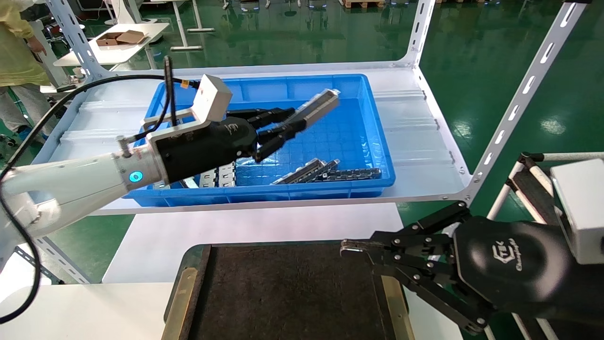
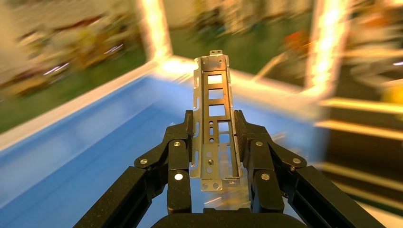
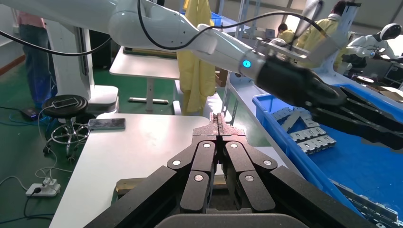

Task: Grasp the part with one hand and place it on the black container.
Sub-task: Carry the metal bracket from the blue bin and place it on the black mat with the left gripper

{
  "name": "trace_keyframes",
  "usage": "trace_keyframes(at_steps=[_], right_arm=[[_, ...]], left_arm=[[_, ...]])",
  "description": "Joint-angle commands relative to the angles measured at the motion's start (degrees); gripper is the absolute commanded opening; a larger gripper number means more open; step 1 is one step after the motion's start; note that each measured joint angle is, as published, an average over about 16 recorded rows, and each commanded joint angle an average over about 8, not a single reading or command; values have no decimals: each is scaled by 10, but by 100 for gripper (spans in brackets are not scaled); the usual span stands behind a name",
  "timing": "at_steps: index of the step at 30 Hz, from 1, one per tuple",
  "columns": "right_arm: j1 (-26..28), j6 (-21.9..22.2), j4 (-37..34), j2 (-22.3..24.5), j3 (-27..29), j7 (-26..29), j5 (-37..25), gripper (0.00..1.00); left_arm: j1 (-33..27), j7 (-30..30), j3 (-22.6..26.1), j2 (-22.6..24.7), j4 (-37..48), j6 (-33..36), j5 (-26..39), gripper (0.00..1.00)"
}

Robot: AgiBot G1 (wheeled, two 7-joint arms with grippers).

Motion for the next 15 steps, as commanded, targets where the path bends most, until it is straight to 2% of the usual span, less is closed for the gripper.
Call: trace_keyframes(at_steps=[1, 9, 15], right_arm=[[0, 0, 0, 0, 0, 0, 0, 0], [0, 0, 0, 0, 0, 0, 0, 0], [0, 0, 0, 0, 0, 0, 0, 0]], left_arm=[[1, 0, -2, -12, -4, 57, -5, 0], [20, 4, 3, -42, -6, 159, -4, 0], [65, -7, 11, -64, -41, 202, -8, 0]])
